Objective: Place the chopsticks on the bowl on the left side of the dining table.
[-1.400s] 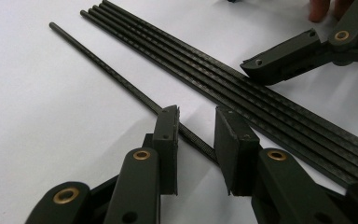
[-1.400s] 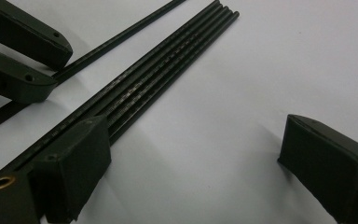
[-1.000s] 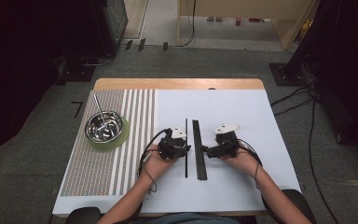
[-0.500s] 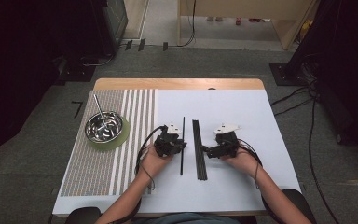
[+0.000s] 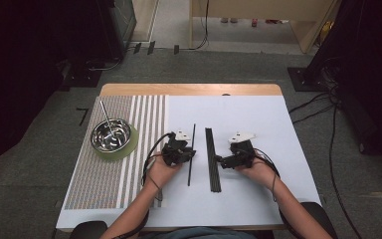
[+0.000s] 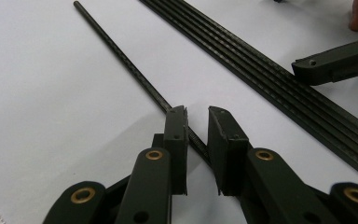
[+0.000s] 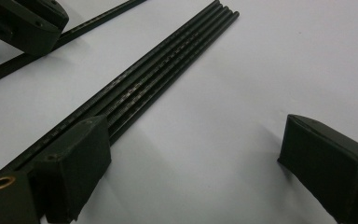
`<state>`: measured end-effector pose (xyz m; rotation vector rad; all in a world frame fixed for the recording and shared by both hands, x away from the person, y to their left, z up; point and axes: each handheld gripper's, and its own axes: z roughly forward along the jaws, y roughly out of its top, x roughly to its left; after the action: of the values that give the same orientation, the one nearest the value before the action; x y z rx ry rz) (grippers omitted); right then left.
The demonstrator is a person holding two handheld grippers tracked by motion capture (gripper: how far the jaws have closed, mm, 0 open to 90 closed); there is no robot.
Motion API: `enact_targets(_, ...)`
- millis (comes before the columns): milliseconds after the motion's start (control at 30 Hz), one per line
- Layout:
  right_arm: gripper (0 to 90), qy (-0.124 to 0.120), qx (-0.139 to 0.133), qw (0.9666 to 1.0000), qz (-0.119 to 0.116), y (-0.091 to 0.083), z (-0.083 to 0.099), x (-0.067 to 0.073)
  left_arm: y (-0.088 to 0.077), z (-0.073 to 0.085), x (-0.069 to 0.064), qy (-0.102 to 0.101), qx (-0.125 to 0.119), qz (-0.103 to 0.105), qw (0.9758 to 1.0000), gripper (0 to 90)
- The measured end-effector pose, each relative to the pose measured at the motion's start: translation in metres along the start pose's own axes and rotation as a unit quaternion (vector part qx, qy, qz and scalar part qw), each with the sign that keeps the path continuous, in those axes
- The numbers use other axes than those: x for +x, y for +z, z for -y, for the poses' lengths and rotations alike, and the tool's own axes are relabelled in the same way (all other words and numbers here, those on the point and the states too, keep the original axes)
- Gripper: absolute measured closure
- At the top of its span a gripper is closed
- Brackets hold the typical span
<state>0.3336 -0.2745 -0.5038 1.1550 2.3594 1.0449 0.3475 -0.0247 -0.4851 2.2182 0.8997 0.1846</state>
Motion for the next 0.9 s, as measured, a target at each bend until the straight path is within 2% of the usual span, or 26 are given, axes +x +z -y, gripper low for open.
enact_targets(100,8.1,0.0,0.0,1.0,0.0,0.0,0.0,0.0,-0.001,0.0,0.0,-0.004,-0.003,-0.001,1.0,76.1)
enact_targets(233,8.1,0.0,0.0,1.0,0.0,0.0,0.0,0.0,-0.001,-0.001,-0.004,0.001,-0.004,-0.007,1.0,68.6)
enact_targets(367,8.1,0.0,0.0,1.0,0.0,0.0,0.0,0.0,0.002,0.001,-0.008,0.008,-0.001,-0.013,0.9999,66.9)
enact_targets(467,8.1,0.0,0.0,1.0,0.0,0.0,0.0,0.0,0.002,0.001,-0.009,0.014,0.0,-0.023,0.9996,69.5)
enact_targets(567,8.1,0.0,0.0,1.0,0.0,0.0,0.0,0.0,0.002,0.002,-0.012,0.03,-0.003,-0.04,0.9987,76.3)
enact_targets(767,8.1,0.0,0.0,1.0,0.0,0.0,0.0,0.0,-0.001,0.001,-0.005,0.02,0.004,-0.047,0.9987,79.8)
enact_targets(900,8.1,0.0,0.0,1.0,0.0,0.0,0.0,0.0,-0.002,0.001,-0.001,0.014,0.005,-0.043,0.9989,80.3)
